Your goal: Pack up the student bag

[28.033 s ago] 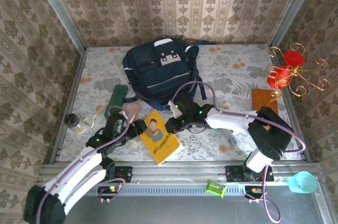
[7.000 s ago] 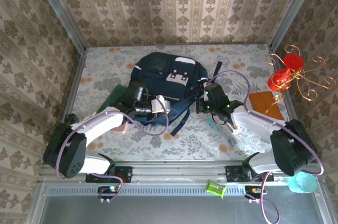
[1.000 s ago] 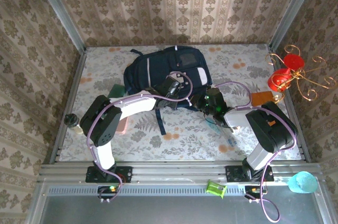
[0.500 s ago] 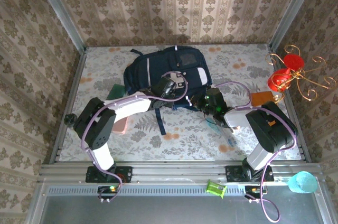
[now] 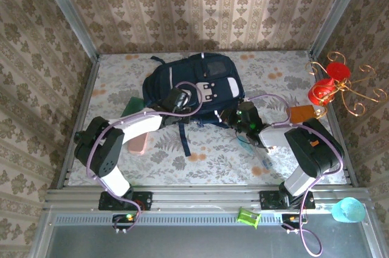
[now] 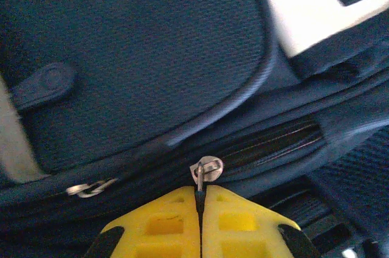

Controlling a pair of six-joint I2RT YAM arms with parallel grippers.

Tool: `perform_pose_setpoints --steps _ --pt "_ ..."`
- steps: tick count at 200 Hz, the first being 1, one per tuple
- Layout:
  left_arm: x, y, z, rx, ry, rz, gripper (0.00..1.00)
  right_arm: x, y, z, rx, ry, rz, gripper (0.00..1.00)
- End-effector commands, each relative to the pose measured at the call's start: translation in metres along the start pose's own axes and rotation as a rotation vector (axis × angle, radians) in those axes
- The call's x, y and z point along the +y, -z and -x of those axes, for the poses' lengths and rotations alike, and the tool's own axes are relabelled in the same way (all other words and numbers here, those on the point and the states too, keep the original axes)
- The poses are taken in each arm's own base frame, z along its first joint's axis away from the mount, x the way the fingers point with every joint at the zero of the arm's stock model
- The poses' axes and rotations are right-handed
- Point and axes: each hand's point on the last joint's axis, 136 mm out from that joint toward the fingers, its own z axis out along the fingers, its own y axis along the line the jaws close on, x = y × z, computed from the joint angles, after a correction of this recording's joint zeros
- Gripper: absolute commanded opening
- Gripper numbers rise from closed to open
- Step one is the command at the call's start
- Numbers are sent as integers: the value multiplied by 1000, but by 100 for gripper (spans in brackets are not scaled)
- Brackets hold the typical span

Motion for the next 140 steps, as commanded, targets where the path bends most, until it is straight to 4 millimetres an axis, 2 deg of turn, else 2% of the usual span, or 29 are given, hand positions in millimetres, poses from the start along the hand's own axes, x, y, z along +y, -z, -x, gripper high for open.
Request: perform_pose_setpoints --steps 1,72,87,111,140 --pt "17 9 0 -14 -1 20 0 -16 13 20 -78 36 -74 3" --pt "67 32 -15 -19 -47 123 0 -32 27 61 -109 117 -175 3" --pt "72 36 -16 -24 -55 139 0 -32 28 68 -97 157 -192 3" --pt "63 40 -15 -42 -38 80 0 -28 22 70 -24 239 -230 3" --pt "27 46 -14 -61 26 -126 0 -32 15 73 41 291 -298 10"
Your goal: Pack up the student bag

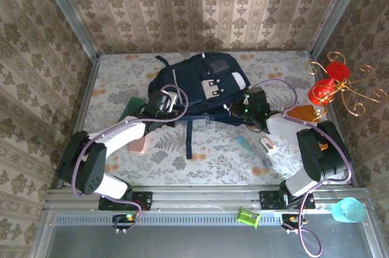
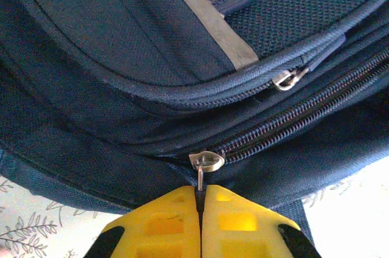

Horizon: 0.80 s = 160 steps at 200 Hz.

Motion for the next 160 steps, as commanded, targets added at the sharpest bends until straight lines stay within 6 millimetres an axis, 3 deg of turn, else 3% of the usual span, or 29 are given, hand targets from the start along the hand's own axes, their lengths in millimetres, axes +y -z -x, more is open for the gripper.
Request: perform_pose_setpoints --steps 1,33,67,115,138,160 --pt "-9 9 -3 -8 69 -89 0 -26 -1 20 -6 90 -150 11" --pt "-49 16 3 -26 98 -263 0 -30 -2 34 10 113 -203 22" --pt "-67 8 11 -33 115 -332 0 -15 15 40 2 111 -163 38" --pt "-82 1 20 -42 95 -368 0 36 30 -23 109 4 86 68" --pt "-82 0 18 -40 81 -356 0 55 22 -55 158 -3 132 78" --pt "-78 2 14 -39 65 -322 0 65 7 -67 170 -21 152 83"
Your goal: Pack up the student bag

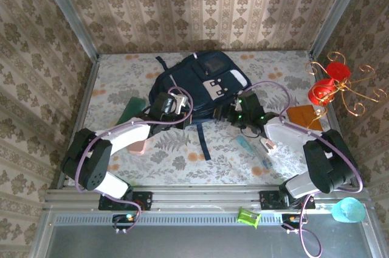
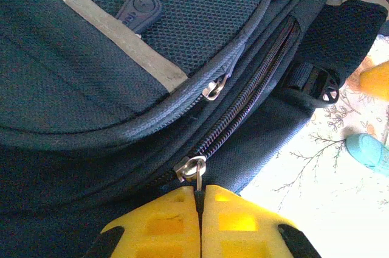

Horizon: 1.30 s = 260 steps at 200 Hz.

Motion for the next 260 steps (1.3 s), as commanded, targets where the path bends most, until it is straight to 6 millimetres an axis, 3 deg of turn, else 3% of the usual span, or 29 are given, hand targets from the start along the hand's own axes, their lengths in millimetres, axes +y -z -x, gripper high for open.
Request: perform_pose_setpoints --steps 1,44,59,74,110,141,160,177,196,213,234,260 --pt "-13 6 17 -51 -41 -24 0 16 -16 -4 -1 -58 65 83" --pt "-9 11 11 -41 -65 19 0 13 -42 3 -34 -118 51 79" --pt "-8 12 9 -39 -69 25 0 5 -45 8 -69 -132 24 70" --pt "-5 14 7 -34 -80 43 0 -2 -45 14 -105 -149 20 53" --pt "21 22 2 -6 -143 177 0 -33 -25 36 -216 -192 -22 18" --pt "43 35 3 6 -167 265 0 -62 1 56 -281 -199 -92 9" --pt "57 44 4 -1 -149 299 0 -77 15 68 -310 -191 -132 9" --pt "63 47 2 2 -136 305 0 -76 19 76 -294 -148 -154 10" --pt "50 44 3 -5 -124 234 0 -73 20 81 -256 -97 -186 16" --pt "28 39 7 -23 -100 128 0 -70 24 82 -240 -81 -197 32" --pt "6 35 12 -43 -89 59 0 -63 28 66 -201 -109 -149 51" --pt "-6 34 16 -50 -105 48 0 -41 21 24 -111 -141 -51 68"
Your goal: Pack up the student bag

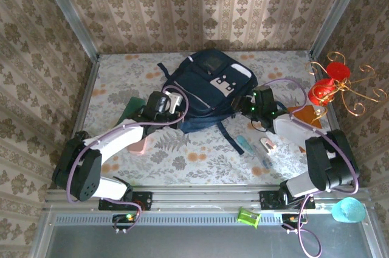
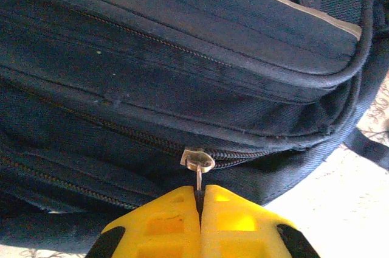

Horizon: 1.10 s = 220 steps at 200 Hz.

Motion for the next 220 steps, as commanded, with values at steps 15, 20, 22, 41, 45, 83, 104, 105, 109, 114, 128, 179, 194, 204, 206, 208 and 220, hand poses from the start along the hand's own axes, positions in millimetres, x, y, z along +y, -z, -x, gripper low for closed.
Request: perform_pose_setpoints --steps 15,20,22,41,45,83,104,105,109,114,128,179,194,204,206,208,220 --pt "-23 7 11 -24 4 -60 0 25 4 -63 140 -2 81 75" --pt "-23 7 10 -24 3 -60 0 30 3 -69 153 1 94 77" --pt "-24 7 10 -24 2 -60 0 32 3 -70 154 -1 99 78" --pt "-26 9 10 -25 -6 -60 0 43 -7 -77 162 -20 136 82" --pt "-26 9 9 -22 -6 -59 0 44 -10 -77 164 -23 137 83" --pt "-28 17 0 -19 -18 -55 0 43 -32 -72 163 -16 121 70" --pt "-20 26 -10 -26 -21 -16 0 23 -36 -60 134 -23 72 37" --pt "-19 26 -10 -26 -21 -14 0 22 -36 -59 133 -24 69 36" --pt "-16 28 -12 -25 -21 -1 0 17 -36 -56 128 -27 59 32" --pt "-13 30 -15 -23 -25 16 0 13 -36 -52 124 -32 50 28" --pt "-4 36 -22 -9 -38 59 0 -1 -30 -41 108 -33 23 20" --pt "19 46 -39 17 -25 153 0 -29 -9 4 47 45 -97 14" --pt "12 42 -40 30 -20 115 0 -29 -11 15 50 54 -105 17" --pt "5 40 -40 29 -15 79 0 -28 -13 19 62 57 -104 20" --pt "4 39 -39 27 -14 72 0 -26 -12 20 63 57 -100 21" --pt "2 39 -39 27 -14 64 0 -25 -13 20 65 57 -99 21" --pt "-7 36 -35 11 -5 29 0 -21 -12 20 71 58 -84 30"
